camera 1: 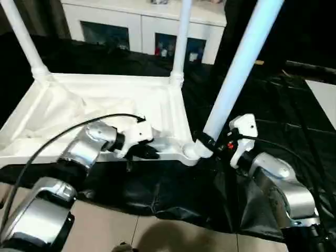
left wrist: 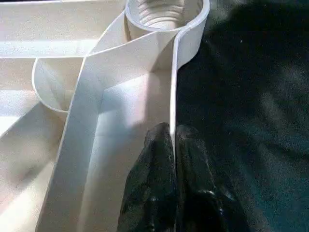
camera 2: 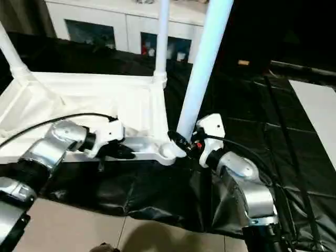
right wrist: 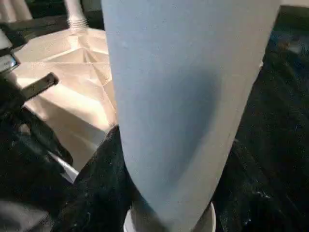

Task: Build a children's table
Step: Insert table leg to table base

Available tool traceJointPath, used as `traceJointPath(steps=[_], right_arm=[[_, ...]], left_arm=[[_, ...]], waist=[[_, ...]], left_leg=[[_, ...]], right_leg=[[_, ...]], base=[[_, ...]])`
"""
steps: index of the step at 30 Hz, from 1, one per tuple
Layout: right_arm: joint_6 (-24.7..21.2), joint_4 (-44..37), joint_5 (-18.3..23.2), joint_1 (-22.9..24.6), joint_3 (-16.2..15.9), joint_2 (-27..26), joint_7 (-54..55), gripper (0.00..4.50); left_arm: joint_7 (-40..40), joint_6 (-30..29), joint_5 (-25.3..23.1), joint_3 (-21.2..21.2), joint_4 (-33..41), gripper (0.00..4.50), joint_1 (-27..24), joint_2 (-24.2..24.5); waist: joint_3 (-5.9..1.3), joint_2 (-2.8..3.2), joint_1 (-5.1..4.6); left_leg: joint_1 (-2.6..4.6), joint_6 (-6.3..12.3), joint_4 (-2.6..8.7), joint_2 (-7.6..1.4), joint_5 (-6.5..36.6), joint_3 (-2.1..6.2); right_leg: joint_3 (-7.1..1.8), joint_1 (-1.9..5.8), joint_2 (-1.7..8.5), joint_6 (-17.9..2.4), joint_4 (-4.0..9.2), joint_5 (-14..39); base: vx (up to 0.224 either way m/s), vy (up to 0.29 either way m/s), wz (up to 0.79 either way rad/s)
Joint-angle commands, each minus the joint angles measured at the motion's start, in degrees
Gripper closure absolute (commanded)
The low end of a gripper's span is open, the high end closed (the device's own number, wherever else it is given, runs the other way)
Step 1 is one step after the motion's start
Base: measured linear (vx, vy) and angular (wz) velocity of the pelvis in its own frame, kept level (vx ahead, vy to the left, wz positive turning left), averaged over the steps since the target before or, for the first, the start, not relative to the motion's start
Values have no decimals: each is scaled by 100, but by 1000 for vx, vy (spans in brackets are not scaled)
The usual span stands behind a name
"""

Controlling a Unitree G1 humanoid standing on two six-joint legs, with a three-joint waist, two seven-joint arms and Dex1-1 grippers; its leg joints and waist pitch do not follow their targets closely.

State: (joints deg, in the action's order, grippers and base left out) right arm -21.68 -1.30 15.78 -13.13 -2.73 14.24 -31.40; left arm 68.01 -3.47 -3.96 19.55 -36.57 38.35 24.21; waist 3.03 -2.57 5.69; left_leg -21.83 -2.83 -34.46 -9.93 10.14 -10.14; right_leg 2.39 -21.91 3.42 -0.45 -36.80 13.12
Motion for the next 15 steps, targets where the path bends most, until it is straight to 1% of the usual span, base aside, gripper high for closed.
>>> traceJointPath(steps=[1,2,3,4,5,6,7,8,9,10,11,12,13,14,15], right_arm=[[-338,27,249,-95,183,-24,102,262],[-418,35,318,-110,208,-48,97,262],[-488,54,375,-134,227,-71,84,262],[-488,54,375,-134,227,-71,84,262],[-561,122,419,-192,196,-88,17,262],[-602,238,433,-278,163,-114,-36,262],[-604,287,428,-311,151,-123,-50,262],[-632,351,431,-350,137,-126,-78,262],[-620,398,407,-377,113,-112,-110,262],[-592,515,341,-445,51,-77,-191,262],[-607,572,324,-487,24,-52,-236,262],[-610,725,263,-612,-44,26,-347,262],[-623,753,266,-644,-51,43,-356,262],[-632,791,275,-680,-44,47,-356,262],[-642,816,284,-704,-36,46,-352,262]], left_arm=[[-338,-764,203,-117,754,450,-450,-151],[-404,-894,223,-155,938,450,-551,-162],[-488,-1046,216,-179,1107,450,-631,-165],[-488,-1046,216,-179,1107,450,-631,-165],[-587,-1265,229,-214,1346,450,-757,-173],[-601,-1454,271,-221,1587,450,-881,-162],[-586,-1488,289,-215,1653,450,-916,-155],[-570,-1498,297,-205,1700,450,-944,-147],[-552,-1489,288,-187,1710,450,-954,-138],[-512,-1489,260,-145,1760,450,-987,-116],[-511,-1555,236,-136,1832,450,-1012,-105],[-479,-1710,149,-92,2010,450,-1062,-44],[-487,-1810,137,-76,2114,450,-1092,-18],[-493,-1853,120,-57,2156,450,-1099,3],[-501,-1881,111,-47,2180,450,-1101,15]], waist=[[-344,35,9],[-343,15,-7],[-335,-3,-17],[-328,14,-25],[-320,-36,-47],[-319,-46,-50],[-296,-28,-73],[-292,-35,-57],[-290,-32,-58],[-289,-52,-53],[-291,-44,-50],[-294,-49,-53],[-295,-34,-67],[-301,-62,-71],[-305,-57,-71]], left_leg=[[160,-2,465,-397,1050,129],[151,17,462,-404,1016,125],[128,61,458,-390,976,117],[129,70,455,-371,970,112],[112,66,462,-369,984,113],[112,65,462,-370,985,116],[96,67,464,-349,1025,117],[131,33,459,-351,1116,103],[133,23,458,-350,1144,107],[124,3,466,-348,1136,110],[128,-7,467,-349,1131,111],[122,-33,477,-361,1096,122],[120,-39,477,-357,1028,117],[125,-37,471,-361,1016,113],[109,-24,470,-355,974,118]], right_leg=[[-272,227,565,-1431,403,128],[-277,234,569,-1449,401,108],[-279,233,559,-1430,421,153],[-279,216,542,-1382,439,264],[-277,230,534,-1331,444,355],[-278,231,545,-1313,443,415],[-282,220,546,-1259,479,670],[-287,186,540,-1167,521,942],[-291,182,540,-1144,521,1018],[-290,186,540,-1091,531,1125],[-291,184,543,-1072,535,1142],[-286,190,538,-1049,512,1099],[-283,181,521,-1058,502,947],[-284,183,524,-1076,496,883],[-283,198,529,-1092,483,810]], base=[[0,0,0],[0,0,0],[0,0,0],[0,0,0],[0,0,0],[0,0,0],[0,0,0],[0,0,0],[0,0,0],[0,0,0],[0,0,0],[0,0,0],[0,0,0],[0,0,0],[0,0,0]])
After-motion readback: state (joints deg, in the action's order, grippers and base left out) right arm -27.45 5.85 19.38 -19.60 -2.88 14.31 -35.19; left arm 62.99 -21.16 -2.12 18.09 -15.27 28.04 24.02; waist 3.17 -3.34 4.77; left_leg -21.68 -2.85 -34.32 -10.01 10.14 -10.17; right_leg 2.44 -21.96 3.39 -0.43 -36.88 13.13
